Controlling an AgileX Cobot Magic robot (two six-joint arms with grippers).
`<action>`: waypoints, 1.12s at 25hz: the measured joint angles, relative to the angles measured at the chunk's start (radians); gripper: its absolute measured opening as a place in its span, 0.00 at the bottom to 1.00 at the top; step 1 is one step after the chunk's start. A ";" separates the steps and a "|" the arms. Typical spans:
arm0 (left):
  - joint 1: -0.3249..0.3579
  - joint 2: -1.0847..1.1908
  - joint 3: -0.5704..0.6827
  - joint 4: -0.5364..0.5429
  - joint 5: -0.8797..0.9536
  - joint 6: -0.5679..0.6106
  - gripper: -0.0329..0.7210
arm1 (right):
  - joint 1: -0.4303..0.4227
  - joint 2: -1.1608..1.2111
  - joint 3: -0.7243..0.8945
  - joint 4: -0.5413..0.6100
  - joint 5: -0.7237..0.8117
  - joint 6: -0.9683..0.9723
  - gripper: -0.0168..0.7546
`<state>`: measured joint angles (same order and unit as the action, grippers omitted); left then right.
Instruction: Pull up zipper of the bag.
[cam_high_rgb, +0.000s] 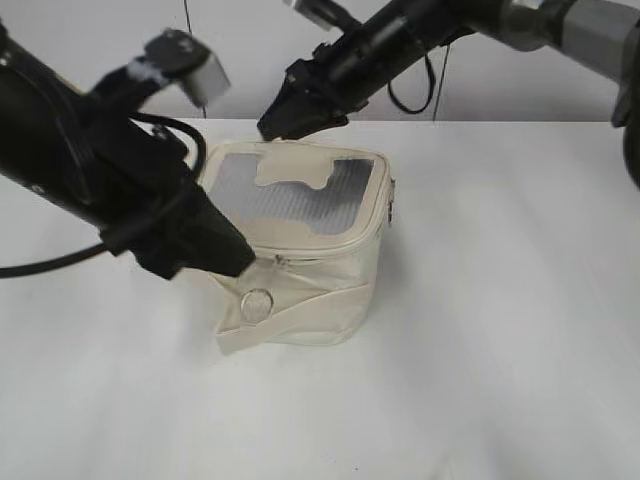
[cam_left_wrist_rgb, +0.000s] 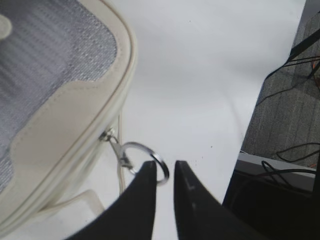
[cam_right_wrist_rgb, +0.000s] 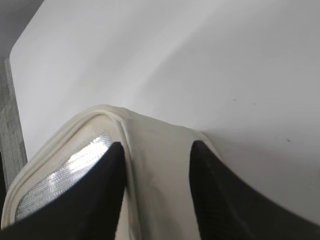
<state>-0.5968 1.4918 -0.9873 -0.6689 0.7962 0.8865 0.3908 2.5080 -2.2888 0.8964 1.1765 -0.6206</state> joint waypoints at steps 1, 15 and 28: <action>0.028 -0.020 0.000 0.002 0.016 -0.006 0.26 | -0.021 -0.011 0.000 -0.011 0.006 0.015 0.46; 0.308 0.250 -0.436 -0.228 0.184 0.185 0.44 | -0.280 -0.474 0.773 0.136 -0.284 -0.212 0.32; 0.177 0.799 -1.130 -0.193 0.407 0.191 0.63 | -0.282 -0.791 1.579 0.846 -0.502 -1.069 0.68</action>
<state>-0.4199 2.2909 -2.1171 -0.8615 1.2035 1.0779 0.1085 1.7171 -0.7100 1.7427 0.6743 -1.6893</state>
